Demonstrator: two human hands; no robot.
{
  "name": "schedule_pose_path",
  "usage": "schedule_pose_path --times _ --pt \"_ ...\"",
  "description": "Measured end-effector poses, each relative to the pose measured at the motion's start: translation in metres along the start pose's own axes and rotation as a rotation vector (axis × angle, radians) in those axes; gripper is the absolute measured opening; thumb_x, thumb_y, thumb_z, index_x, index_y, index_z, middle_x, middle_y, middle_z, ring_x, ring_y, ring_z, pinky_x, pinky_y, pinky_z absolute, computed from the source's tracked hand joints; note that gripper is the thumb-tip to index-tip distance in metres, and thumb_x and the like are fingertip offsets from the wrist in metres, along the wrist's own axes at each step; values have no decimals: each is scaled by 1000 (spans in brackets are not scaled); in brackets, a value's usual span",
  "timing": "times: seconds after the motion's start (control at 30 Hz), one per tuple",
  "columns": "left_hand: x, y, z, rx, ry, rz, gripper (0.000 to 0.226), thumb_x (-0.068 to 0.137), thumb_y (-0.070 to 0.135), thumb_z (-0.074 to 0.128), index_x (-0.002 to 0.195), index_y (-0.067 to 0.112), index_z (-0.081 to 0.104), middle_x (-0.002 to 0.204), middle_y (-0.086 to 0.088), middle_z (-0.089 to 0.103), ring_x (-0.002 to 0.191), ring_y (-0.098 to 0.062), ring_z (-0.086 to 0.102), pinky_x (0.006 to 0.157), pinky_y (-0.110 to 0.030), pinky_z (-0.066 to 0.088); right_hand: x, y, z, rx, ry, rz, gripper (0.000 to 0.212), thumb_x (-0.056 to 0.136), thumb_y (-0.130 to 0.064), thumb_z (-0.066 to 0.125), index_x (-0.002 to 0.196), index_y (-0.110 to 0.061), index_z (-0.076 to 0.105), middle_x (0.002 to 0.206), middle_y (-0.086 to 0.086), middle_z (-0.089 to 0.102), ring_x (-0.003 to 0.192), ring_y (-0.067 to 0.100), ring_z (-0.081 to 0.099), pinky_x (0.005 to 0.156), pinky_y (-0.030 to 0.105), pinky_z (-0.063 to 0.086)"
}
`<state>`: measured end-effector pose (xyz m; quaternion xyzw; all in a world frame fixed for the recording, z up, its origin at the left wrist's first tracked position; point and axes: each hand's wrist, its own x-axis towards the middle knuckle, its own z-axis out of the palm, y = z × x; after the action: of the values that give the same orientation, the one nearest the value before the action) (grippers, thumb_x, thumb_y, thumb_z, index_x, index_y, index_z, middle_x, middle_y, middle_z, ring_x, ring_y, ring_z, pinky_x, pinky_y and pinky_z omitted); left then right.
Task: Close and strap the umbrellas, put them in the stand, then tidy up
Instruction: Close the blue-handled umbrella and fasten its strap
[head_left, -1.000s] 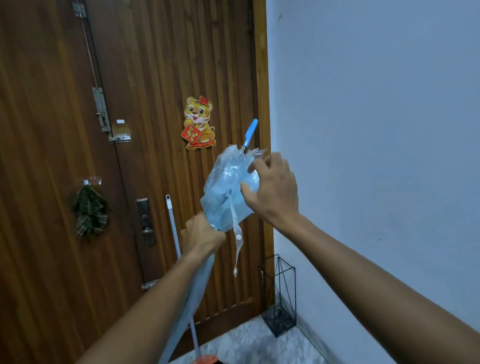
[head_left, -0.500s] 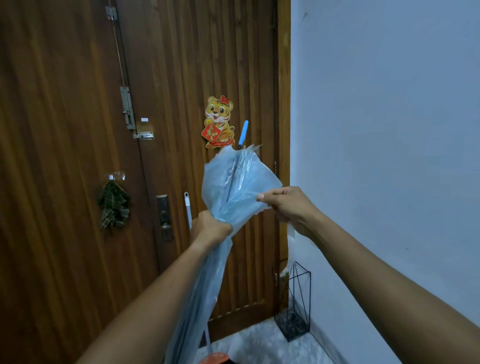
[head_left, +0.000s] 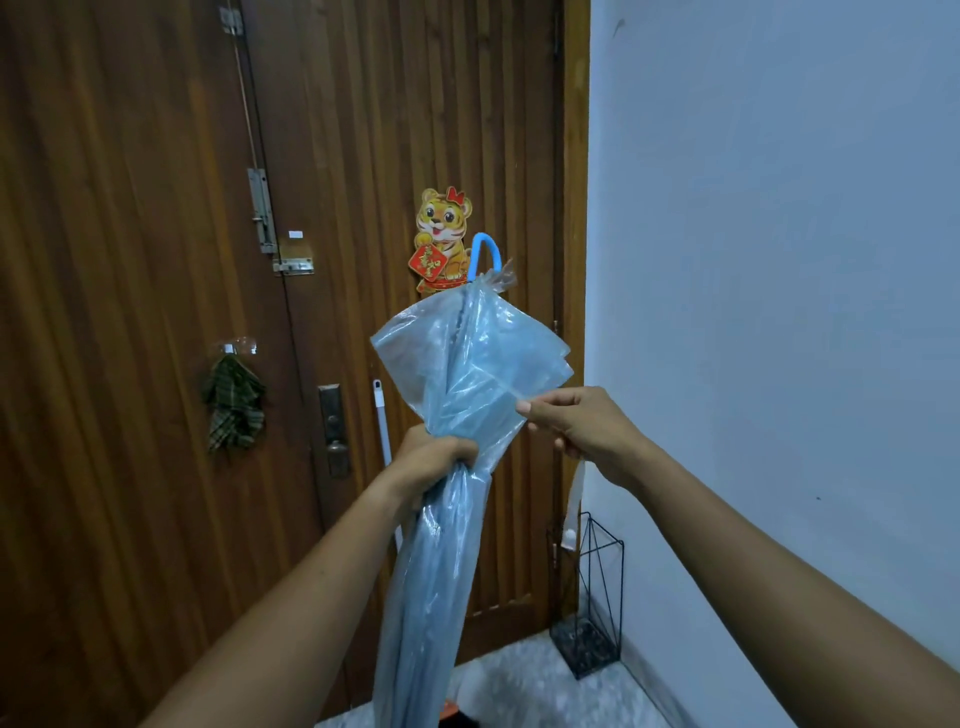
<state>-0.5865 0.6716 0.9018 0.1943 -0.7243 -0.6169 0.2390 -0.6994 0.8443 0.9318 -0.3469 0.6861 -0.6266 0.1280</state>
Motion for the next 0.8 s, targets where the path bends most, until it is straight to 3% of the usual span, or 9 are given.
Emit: schedule_pose_path --times 0.17,0.37,0.53,0.67,0.8 --pt "-7 4 -5 -111 -20 -15 21 69 -11 58 86 0 63 70 -10 59 58 -19 61 51 -27 51 -1 7 -9 28 -48 79 25 87 -39 76 104 -20 81 72 -5 66 49 4 44 46 16 34" --pt "-15 5 -10 -117 -142 -34 19 72 -7 58 88 1 59 70 -9 57 57 -19 58 52 -27 51 -2 3 -5 40 108 -34 23 87 -34 76 102 -16 81 59 -17 67 52 -9 56 58 16 31" --pt "-17 6 -9 -154 -149 -45 14 73 -7 57 84 2 59 69 -9 58 55 -18 59 51 -27 52 -4 -2 -3 68 72 -37 27 90 -30 73 103 -8 78 51 -22 61 44 -10 52 59 18 31" --pt "-18 3 -12 -193 -130 -52 19 69 -4 59 88 0 60 72 -11 60 57 -19 62 51 -28 53 -8 -5 -5 64 -29 -25 30 91 -32 71 109 -8 78 63 -21 69 47 -11 55 60 18 30" --pt "-22 2 -14 -223 -173 -86 42 57 4 62 98 -3 59 75 -14 63 60 -24 63 53 -30 54 -7 -3 -7 81 -74 -33 25 93 -27 69 110 -11 78 89 -7 78 51 -14 57 61 18 30"
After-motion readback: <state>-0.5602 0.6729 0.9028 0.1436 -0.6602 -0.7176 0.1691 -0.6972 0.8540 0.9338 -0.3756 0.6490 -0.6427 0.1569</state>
